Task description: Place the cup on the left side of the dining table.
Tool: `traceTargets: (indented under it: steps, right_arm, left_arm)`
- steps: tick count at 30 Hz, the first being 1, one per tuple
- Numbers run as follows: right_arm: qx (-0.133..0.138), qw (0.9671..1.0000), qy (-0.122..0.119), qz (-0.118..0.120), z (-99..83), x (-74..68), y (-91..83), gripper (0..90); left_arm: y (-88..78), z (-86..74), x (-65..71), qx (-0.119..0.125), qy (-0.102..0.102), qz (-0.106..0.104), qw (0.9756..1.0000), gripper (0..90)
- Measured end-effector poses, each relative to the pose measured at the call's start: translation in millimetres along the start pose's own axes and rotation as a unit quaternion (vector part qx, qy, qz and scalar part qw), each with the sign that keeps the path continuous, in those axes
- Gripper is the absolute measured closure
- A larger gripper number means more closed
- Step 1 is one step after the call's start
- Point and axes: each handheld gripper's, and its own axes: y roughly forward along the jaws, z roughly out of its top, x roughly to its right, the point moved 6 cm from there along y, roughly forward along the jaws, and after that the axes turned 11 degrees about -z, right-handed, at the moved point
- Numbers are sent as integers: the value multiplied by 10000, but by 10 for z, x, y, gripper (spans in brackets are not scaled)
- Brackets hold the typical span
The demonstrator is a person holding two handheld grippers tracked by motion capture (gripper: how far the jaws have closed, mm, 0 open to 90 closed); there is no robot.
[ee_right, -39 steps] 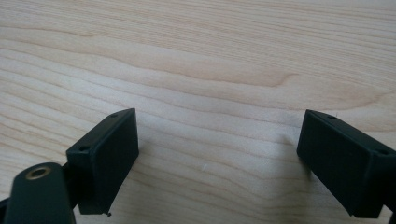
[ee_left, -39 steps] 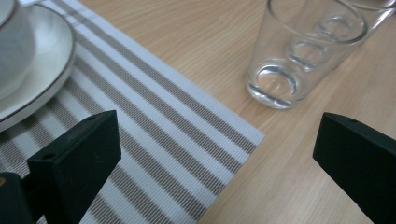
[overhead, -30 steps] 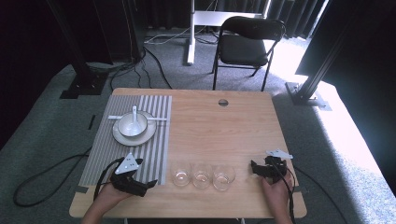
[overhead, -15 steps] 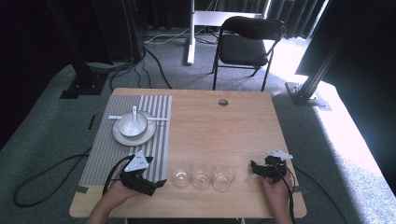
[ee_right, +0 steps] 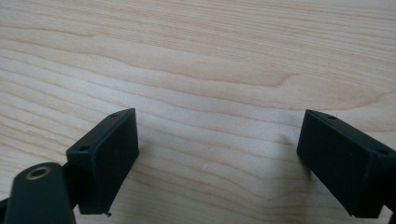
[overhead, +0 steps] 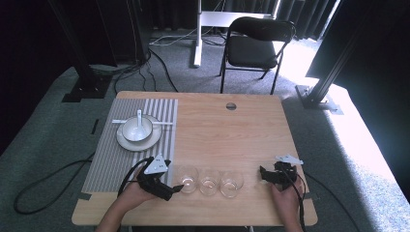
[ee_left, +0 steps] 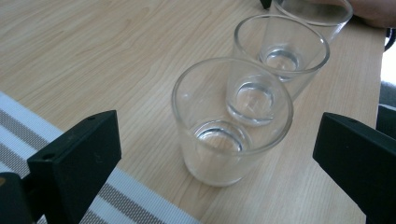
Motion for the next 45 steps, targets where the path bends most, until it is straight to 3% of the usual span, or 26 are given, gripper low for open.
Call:
traceTargets:
  steps: [21, 38, 45]
  right_arm:
    - [-2, 10000, -4, -1, -1, 1, 0, 121]
    - [0, 10000, -8, -2, -1, 1, 0, 121]
    - [2, 10000, -6, -2, 0, 1, 0, 121]
  left_arm:
    - [318, 308, 100, -125, 320, -299, 9990, 14]
    - [585, 475, 192, -493, 490, -533, 9962, 14]
    - [670, 543, 209, -628, 509, -538, 9953, 14]
